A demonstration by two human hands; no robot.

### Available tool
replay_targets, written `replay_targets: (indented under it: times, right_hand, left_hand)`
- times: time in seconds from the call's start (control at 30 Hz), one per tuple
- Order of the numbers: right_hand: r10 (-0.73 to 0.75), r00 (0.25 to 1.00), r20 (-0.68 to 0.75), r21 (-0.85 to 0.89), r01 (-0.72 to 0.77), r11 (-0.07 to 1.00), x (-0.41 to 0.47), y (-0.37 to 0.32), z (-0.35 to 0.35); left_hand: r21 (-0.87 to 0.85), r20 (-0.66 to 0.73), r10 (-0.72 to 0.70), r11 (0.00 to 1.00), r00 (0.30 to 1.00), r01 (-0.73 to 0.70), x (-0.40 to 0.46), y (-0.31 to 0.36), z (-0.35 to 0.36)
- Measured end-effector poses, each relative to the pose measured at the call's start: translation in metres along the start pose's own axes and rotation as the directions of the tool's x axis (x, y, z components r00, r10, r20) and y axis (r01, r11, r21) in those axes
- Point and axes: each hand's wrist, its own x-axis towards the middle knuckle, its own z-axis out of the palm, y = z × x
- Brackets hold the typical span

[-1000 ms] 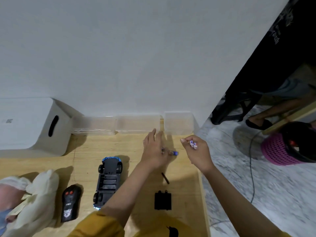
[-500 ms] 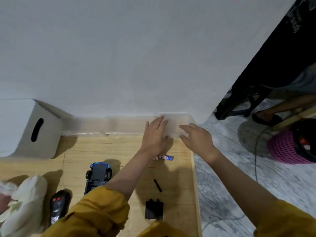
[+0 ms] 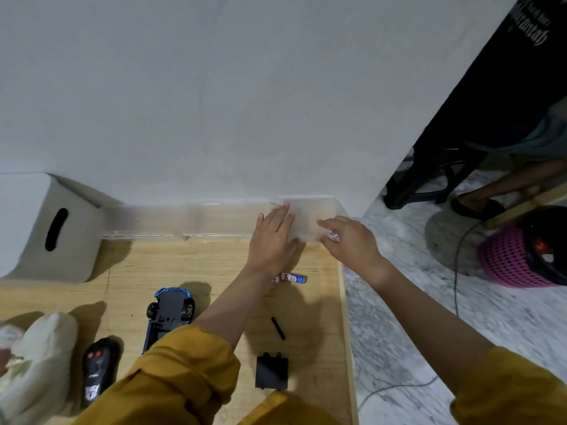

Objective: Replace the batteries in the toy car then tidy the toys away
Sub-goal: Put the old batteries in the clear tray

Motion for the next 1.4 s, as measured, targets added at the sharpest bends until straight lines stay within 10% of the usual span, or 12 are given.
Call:
replay_targets:
  times: [0.63, 1.4]
  right_hand:
    - [-0.209, 0.937, -0.281, -0.125, 0.18, 0.976, -0.004, 0.006, 0.025]
    - [-0.165, 0.947, -0.277, -0.011, 0.168, 0.986, -0.002, 0.011, 0.024]
  left_hand:
    - [0.09, -0.029, 0.14, 0.986, 0.99, -0.137, 0.005, -0.006, 0.002]
    - [0.098, -0.047, 0.133, 0.987, 0.99, -0.128, 0.003, -0.007, 0.006]
